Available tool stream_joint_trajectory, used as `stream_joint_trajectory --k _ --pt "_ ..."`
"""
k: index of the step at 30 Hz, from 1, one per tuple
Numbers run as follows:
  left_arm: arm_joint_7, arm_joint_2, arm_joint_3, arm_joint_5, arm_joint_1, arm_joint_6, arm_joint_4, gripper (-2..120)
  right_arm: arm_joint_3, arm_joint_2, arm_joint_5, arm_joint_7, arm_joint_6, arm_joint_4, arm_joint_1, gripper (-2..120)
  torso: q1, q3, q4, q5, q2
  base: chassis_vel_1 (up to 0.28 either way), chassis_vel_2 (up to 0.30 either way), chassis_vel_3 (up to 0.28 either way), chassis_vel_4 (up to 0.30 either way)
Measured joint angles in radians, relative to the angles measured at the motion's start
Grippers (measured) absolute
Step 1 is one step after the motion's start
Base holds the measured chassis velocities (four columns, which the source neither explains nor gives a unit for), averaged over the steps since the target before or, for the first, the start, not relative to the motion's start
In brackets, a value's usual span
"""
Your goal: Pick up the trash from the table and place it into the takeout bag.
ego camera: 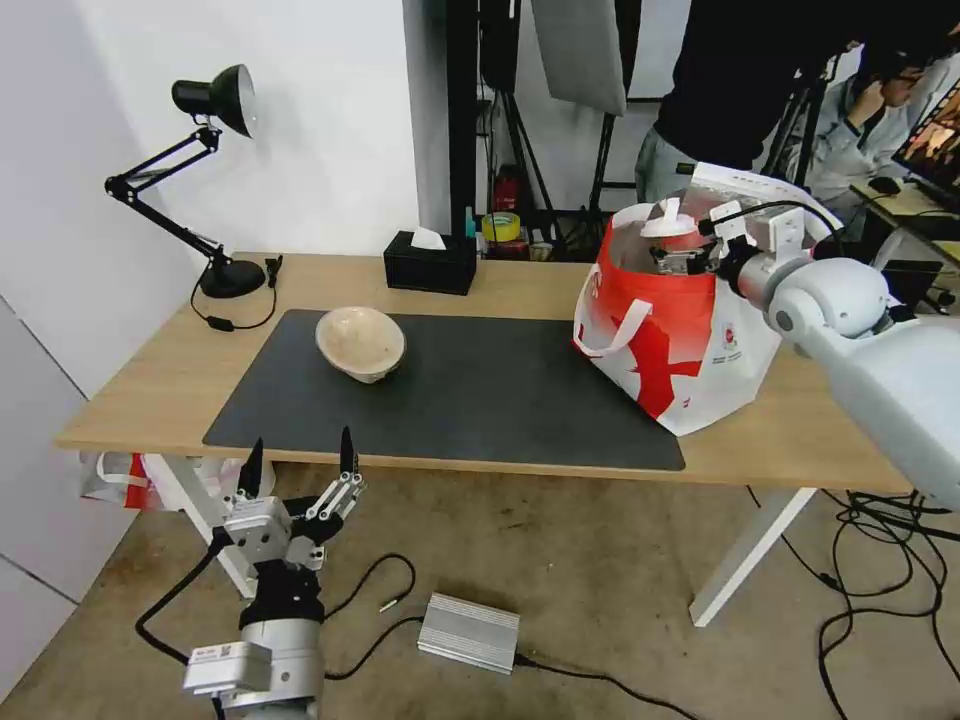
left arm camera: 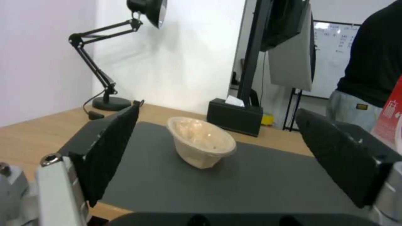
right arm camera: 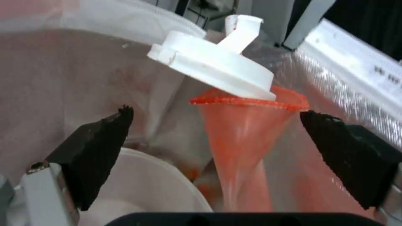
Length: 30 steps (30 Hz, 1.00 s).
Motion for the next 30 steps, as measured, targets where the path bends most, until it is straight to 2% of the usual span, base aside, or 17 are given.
stream_joint_trajectory --k 6,7,12,26,30 --pt "-0.001 0.0 -0.001 0.0 -0.002 0.0 0.002 100 -0.001 0.001 -0.014 -0.025 0.028 -0.01 0.008 100 0.0 0.0 0.0001 0.0 0.0 0.0 0.0 0.0 0.0" --pt "-0.001 0.001 -0.001 -0.001 -0.003 0.0 0.003 100 -0.001 0.0 -0.053 -0.066 0.055 -0.021 0.015 100 0.0 0.0 0.0 0.0 0.0 0.0 0.0 0.0 0.0" --pt "-0.001 0.0 -0.002 -0.001 -0.004 0.0 0.004 100 -0.014 -0.003 -0.102 -0.12 0.083 -0.032 0.042 100 0.0 0.0 0.0001 -0.0001 0.0 0.0 0.0 0.0 0.0" --pt "-0.003 -0.003 -0.003 -0.002 -0.005 0.001 0.005 100 -0.015 0.0 -0.096 -0.109 0.099 -0.037 0.035 100 0.0 0.0 0.0 0.0 0.0 0.0 0.0 0.0 0.0" --pt "-0.003 -0.005 -0.003 -0.001 -0.003 0.001 0.005 100 -0.002 -0.001 -0.03 -0.064 0.144 -0.025 0.023 100 0.0 0.0 0.0001 0.0 0.0 0.0 0.0 0.0 0.0"
